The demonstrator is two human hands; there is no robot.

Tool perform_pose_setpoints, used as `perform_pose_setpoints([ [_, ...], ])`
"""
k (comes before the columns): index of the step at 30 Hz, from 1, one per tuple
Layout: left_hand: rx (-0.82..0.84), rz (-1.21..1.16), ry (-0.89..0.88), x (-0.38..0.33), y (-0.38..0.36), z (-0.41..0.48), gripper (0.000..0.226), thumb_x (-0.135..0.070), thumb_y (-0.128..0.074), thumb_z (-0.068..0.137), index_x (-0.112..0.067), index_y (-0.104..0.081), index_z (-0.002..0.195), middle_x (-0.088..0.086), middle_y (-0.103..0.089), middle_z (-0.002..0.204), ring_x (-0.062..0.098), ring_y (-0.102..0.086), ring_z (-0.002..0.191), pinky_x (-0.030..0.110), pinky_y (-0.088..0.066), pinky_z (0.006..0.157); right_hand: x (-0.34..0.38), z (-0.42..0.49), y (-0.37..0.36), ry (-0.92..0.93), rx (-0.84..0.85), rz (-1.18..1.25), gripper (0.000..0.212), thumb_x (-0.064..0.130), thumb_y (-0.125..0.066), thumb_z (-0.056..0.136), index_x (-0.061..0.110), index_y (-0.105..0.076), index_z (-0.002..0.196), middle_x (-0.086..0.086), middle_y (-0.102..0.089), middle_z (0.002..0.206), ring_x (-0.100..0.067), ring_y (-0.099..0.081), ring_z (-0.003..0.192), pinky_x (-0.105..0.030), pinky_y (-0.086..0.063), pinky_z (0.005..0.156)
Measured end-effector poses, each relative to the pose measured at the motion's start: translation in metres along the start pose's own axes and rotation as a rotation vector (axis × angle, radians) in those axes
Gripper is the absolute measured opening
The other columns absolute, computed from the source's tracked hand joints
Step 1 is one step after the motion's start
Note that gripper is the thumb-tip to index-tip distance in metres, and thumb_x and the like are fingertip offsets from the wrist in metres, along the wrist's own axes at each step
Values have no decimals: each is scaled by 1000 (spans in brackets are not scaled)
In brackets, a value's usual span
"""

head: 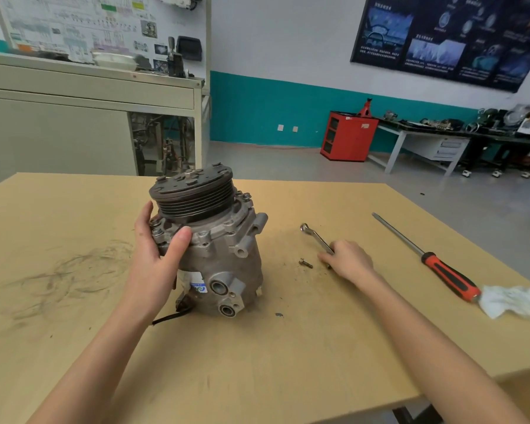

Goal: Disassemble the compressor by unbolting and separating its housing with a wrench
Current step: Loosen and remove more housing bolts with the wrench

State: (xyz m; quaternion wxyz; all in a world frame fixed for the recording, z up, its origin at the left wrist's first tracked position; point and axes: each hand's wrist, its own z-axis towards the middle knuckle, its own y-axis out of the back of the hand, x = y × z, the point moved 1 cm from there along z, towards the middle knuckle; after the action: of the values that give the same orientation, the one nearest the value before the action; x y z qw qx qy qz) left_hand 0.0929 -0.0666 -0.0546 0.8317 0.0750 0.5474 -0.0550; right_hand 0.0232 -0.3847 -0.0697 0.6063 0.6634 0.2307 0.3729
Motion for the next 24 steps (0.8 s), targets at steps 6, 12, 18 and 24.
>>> perform_pose_setpoints([
  [6, -48, 89, 42, -18, 7, -11, 115, -81, -58, 58, -38, -7, 151, -19, -26, 152, -1, -32, 132, 28, -30, 104, 15, 19, -4, -59, 21, 58, 30, 40, -52, 91, 14, -57, 76, -3, -55, 76, -27, -57, 77, -27, -33, 55],
  [12, -106, 311, 27, -46, -24, -13, 136, -80, -68, 41, -39, 4, 149, -8, -26, 157, 16, -31, 141, 49, -32, 113, 48, -5, 49, -18, -212, 1011, 21, 11, -41, 90, 12, -53, 73, 1, -49, 47, -15, -41, 46, -24, -33, 44],
  [18, -156, 361, -7, -51, -27, -9, 134, -74, -71, 50, -58, 33, 132, -9, -13, 161, 17, -24, 145, 53, -30, 112, 103, -55, 82, 287, -73, 1720, 19, 12, -35, 103, 14, -48, 88, -5, -71, 73, -16, -67, 65, -20, -52, 57],
  [24, 50, 226, -31, -41, 2, 4, 127, -67, -70, 51, -66, 30, 128, -36, -22, 148, 5, -37, 135, 31, -36, 111, 120, -82, 79, 500, -358, 1645, 16, 14, -45, 100, 12, -58, 92, -10, -73, 89, -26, -71, 80, -24, -56, 70],
])
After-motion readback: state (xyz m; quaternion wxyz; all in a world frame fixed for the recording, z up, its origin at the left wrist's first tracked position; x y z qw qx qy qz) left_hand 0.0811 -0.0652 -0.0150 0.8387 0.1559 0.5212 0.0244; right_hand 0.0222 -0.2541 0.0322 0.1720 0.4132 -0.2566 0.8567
